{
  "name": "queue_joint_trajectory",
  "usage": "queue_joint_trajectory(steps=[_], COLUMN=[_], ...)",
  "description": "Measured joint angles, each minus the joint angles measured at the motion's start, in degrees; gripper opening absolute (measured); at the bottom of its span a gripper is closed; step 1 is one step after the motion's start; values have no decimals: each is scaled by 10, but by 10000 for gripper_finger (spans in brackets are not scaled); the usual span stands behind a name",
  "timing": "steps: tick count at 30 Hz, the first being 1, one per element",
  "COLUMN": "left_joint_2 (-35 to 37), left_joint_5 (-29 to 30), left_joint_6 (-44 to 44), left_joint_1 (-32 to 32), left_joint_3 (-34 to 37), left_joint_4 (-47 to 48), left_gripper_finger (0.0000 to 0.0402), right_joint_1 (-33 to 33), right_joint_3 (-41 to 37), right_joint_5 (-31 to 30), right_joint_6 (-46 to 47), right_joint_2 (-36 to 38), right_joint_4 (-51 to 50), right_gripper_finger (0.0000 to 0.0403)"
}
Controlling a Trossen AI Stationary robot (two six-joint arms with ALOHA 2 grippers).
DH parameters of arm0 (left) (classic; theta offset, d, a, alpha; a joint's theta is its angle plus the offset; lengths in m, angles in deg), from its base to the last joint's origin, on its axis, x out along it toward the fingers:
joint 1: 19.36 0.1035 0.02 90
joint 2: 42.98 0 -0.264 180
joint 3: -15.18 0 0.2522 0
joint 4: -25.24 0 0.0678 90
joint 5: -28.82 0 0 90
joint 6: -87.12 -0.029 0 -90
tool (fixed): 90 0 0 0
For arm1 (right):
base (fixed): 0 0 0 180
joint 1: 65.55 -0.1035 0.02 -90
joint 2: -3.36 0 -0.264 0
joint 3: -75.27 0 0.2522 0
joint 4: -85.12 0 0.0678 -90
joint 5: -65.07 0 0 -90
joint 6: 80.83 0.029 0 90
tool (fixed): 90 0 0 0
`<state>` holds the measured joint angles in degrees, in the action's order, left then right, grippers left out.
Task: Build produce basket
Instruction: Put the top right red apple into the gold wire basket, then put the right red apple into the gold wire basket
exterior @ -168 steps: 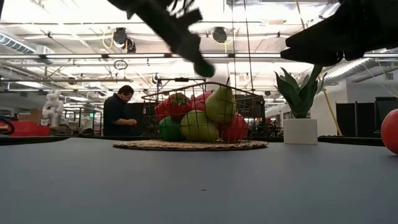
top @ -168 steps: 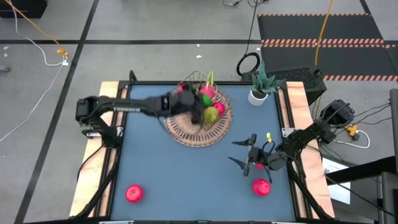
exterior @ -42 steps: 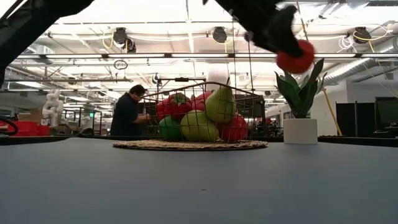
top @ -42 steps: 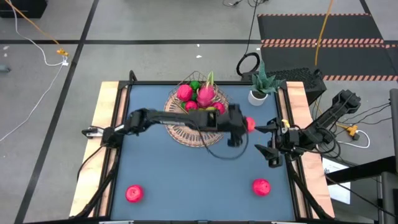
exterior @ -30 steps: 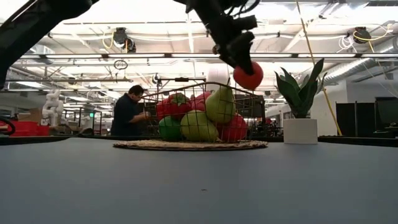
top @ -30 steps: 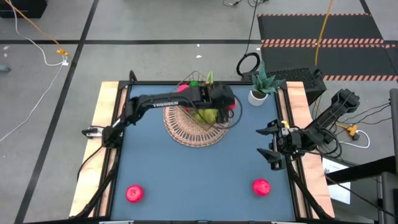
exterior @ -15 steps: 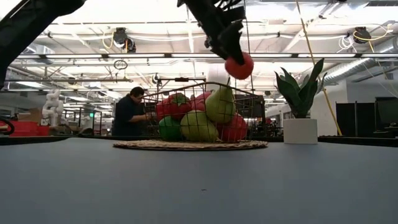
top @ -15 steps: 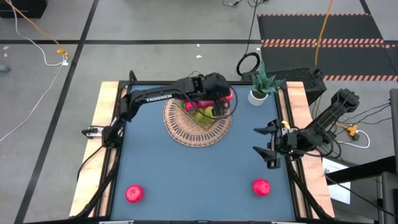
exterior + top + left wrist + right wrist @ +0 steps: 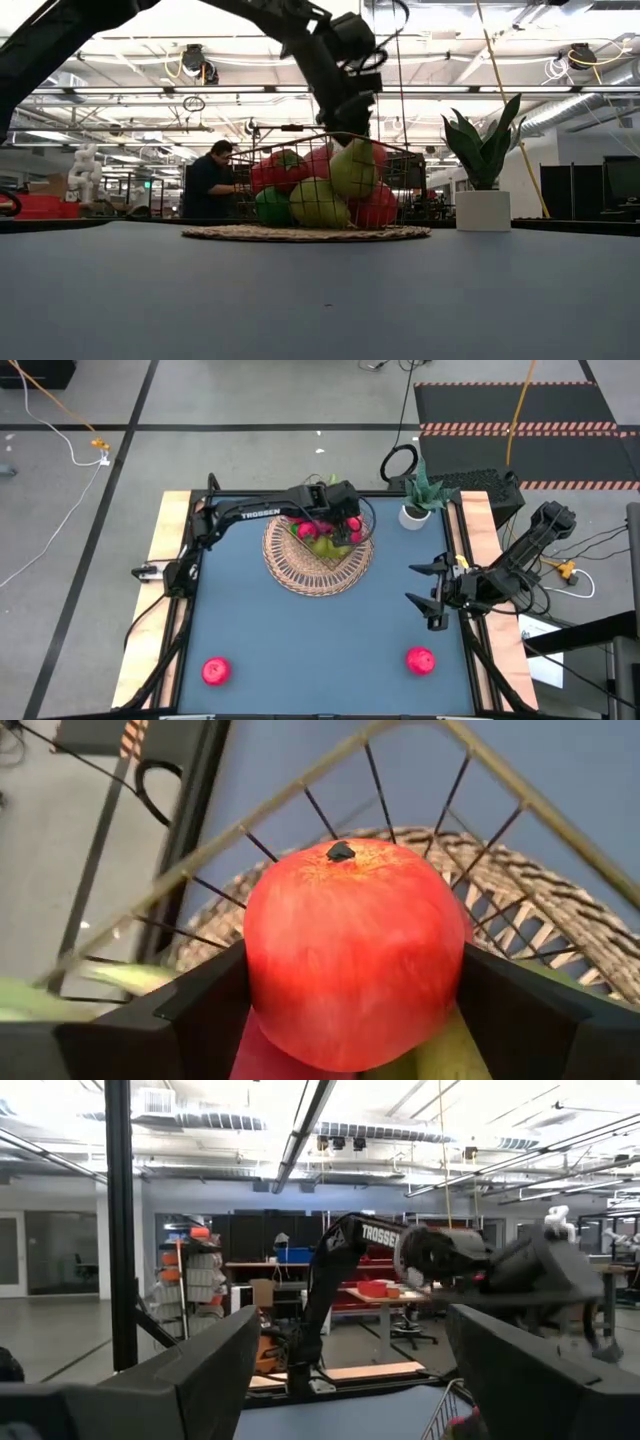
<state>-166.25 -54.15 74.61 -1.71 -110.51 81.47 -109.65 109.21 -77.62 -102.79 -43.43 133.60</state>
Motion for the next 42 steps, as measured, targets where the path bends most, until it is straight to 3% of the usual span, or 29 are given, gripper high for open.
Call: queue_joint_trajectory(steps=[11,19,25,29,35,42], left_joint_2=[11,108,119,95,84,84], left_joint_5=[0,6,-75,-77,-79,-135], left_joint_6=[26,24,0,-21,-20,10], left_joint_1=[-8,-40,-103,-146,-194,-219], left_joint_3=[31,25,26,47,145,263], left_joint_4=[-16,-82,-153,-202,-380,-598], left_gripper_finger=[357,366,357,358,354,353], right_joint_1=[0,0,1,1,1,5], right_joint_3=[0,-1,-1,-1,-1,-1], right_joint_5=[0,-29,-28,-21,21,34], right_joint_6=[-1,-9,-3,15,22,24], right_joint_2=[0,0,0,0,0,0], right_joint_4=[0,-9,-8,-9,-2,-1], right_gripper_finger=[313,313,313,313,313,313])
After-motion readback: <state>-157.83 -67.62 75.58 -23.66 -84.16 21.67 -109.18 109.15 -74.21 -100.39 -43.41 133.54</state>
